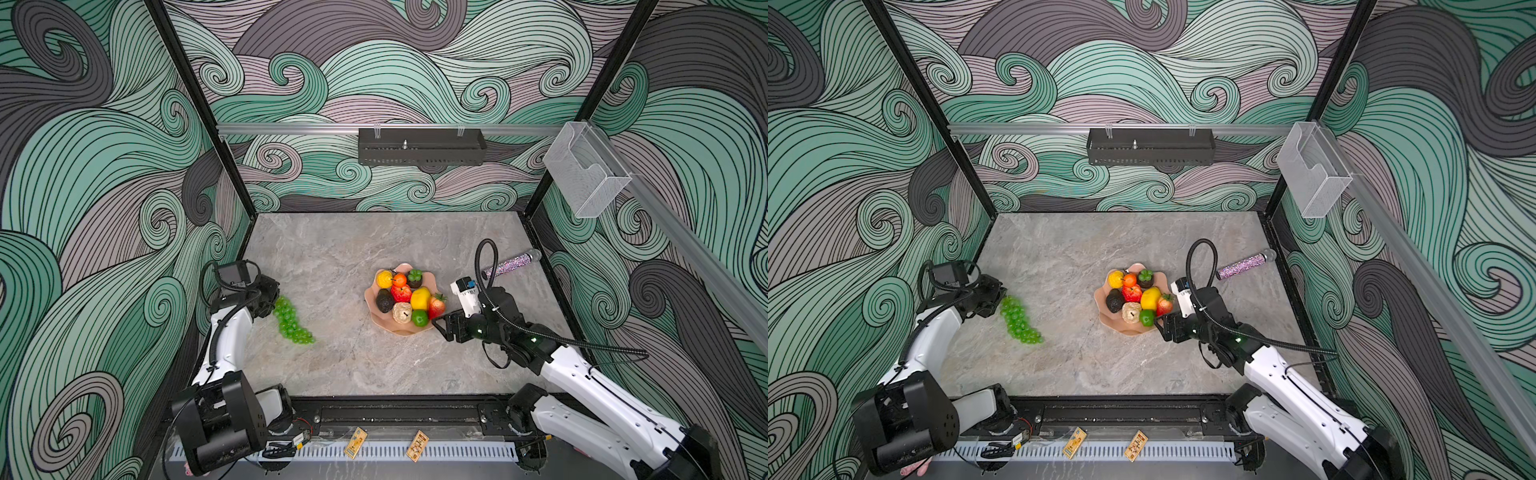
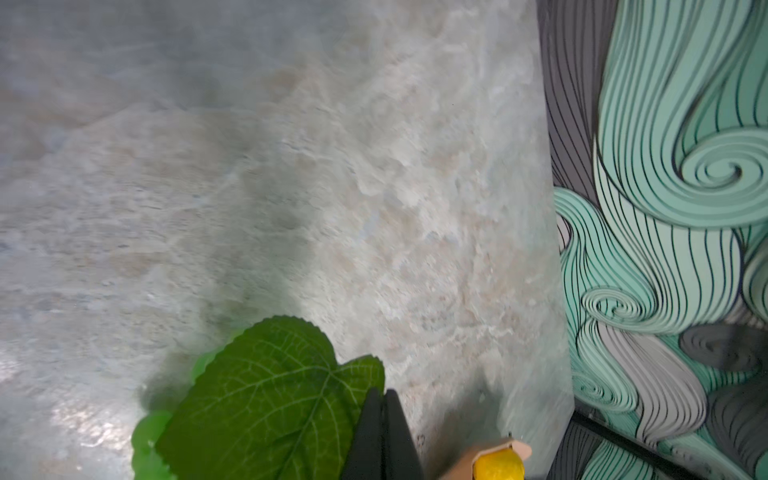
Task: Place and organize the fake fruits in the fruit bowl
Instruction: 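Lift the grape bunch with the left gripper and carry it to the bowl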
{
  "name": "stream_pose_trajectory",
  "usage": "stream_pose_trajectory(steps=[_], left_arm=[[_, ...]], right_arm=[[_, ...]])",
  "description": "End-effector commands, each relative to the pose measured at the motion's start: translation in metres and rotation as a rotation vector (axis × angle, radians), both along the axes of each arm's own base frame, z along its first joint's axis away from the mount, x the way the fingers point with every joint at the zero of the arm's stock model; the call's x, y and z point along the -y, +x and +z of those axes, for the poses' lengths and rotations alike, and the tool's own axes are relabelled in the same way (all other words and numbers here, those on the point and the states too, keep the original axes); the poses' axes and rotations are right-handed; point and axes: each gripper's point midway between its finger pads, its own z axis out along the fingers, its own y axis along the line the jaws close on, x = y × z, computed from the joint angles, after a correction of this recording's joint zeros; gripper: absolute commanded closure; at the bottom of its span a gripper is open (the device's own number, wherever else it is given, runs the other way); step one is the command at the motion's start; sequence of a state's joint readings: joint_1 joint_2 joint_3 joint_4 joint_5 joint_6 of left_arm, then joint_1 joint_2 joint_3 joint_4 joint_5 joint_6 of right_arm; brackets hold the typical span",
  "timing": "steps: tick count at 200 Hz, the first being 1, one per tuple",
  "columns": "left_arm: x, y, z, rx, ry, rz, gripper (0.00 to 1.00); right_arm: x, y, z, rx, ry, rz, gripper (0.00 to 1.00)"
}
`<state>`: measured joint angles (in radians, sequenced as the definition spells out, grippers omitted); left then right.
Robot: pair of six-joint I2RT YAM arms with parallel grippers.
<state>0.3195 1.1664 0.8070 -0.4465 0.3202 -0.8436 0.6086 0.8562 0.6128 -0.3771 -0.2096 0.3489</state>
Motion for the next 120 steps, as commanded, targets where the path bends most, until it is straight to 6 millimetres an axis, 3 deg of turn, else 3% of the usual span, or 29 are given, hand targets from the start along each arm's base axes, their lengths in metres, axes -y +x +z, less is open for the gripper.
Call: stream_pose_trajectory(steps=[1, 120], left_arm=[[0.027, 0.002, 0.034, 0.061, 0.059, -0.143, 1.0], [0.165, 0.007, 0.147, 0.346, 0.194, -0.645, 1.0]], right_arm=[[-0.005, 0.004, 0.017, 0.031, 0.027, 0.008, 0.23], [0.0, 0.001, 0.028, 0.03, 0.039, -0.023, 0.25]])
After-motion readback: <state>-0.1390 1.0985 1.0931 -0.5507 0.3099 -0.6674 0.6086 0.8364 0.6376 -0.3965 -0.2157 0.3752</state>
